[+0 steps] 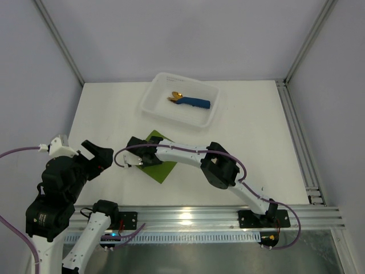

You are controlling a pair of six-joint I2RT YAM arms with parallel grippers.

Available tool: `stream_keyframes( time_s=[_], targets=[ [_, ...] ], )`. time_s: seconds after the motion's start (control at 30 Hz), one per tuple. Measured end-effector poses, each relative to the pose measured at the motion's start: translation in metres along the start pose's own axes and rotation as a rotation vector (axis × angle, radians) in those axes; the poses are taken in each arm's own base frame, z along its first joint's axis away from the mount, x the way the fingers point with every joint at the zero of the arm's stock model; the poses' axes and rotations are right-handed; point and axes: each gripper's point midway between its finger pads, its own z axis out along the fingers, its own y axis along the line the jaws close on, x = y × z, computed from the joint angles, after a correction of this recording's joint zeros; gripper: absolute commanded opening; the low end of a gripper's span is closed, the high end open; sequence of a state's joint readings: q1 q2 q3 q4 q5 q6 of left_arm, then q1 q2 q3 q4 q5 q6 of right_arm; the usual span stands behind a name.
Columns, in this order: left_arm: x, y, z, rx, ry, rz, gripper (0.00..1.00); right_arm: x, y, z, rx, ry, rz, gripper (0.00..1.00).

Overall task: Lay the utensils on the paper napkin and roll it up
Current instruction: Place the utensils on the napkin.

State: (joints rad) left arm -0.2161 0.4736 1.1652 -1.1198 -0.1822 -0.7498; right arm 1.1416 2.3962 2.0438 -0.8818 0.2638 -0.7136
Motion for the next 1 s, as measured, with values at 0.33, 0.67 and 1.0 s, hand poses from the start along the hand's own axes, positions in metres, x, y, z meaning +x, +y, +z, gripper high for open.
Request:
stream_keyframes(
  time_s=[0.33, 0.67, 1.0],
  targets=[
    [0.0, 0.001, 0.0, -0.006, -0.002, 0.001, 0.93, -0.002, -0.001, 0.002, 0.007, -0.01, 0.004, 0.26],
    [0.001, 0.006, 0.0, -0.028, -0.001, 0.006, 0.93, 0.0, -0.004, 0.005, 0.014, -0.014, 0.023, 0.26],
    [0.006, 0.014, -0.003, -0.055, 0.017, 0.017, 0.97, -0.001, -0.016, -0.018, 0.055, -0.081, 0.093, 0.27]
  ],
)
